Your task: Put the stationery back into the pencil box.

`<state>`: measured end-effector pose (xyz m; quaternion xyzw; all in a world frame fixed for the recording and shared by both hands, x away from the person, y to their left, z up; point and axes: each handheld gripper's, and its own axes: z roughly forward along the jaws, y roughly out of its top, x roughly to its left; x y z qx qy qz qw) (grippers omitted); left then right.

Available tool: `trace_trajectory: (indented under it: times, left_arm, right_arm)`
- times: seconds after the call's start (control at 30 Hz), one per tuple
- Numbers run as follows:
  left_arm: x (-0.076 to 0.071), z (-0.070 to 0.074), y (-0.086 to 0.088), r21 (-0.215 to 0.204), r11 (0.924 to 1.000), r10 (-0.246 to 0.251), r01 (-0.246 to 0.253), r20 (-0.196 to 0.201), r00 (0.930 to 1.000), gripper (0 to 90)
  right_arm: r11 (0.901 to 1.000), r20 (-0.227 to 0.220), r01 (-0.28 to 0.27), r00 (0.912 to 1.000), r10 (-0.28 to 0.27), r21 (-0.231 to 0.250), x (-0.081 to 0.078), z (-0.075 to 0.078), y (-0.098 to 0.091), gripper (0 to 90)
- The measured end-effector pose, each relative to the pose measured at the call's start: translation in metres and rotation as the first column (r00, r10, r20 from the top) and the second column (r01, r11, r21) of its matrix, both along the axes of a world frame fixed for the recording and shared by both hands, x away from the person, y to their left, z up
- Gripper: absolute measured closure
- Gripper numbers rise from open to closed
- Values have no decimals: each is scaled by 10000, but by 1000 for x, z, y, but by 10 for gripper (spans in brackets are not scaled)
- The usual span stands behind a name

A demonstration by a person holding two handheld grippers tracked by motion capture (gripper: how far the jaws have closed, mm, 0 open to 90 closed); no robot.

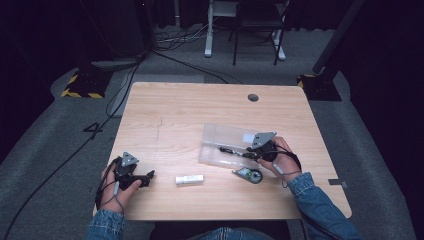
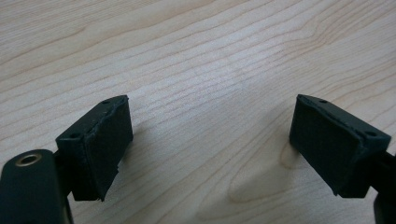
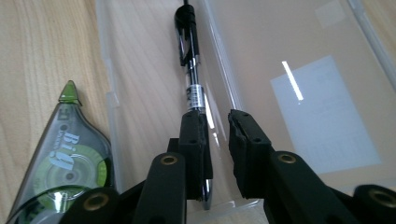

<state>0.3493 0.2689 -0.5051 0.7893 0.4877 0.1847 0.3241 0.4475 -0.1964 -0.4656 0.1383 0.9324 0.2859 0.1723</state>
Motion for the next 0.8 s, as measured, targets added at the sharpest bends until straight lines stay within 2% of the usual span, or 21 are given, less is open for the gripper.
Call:
trace_trajectory:
  times: [0.33, 0.53, 0.63, 0.67, 0.8]
  left_arm:
    - [0, 0, 0, 1, 10000, 2, -2, -3, 10000, 136]
    - [0, 0, 0, -7, 10000, 4, -4, 4, 10000, 136]
    - [0, 0, 0, -4, 10000, 2, -2, 3, 10000, 136]
    - [0, 0, 0, -2, 10000, 1, -1, 0, 10000, 136]
    - [0, 0, 0, -5, 10000, -8, 8, -26, 10000, 136]
  right_arm:
    - [10000, 105, 53, 9999, -54, 63, 0, 0, 0, 701]
    - [9977, -295, 61, 9996, -41, 670, -4, 6, 0, 673]
    - [9964, -800, -36, 9967, 104, 843, -6, 7, 1, 766]
    - [9969, -1184, -127, 9927, 219, 775, -8, 6, 1, 801]
    - [9986, -1452, -147, 9892, 220, 510, -7, 2, 0, 789]
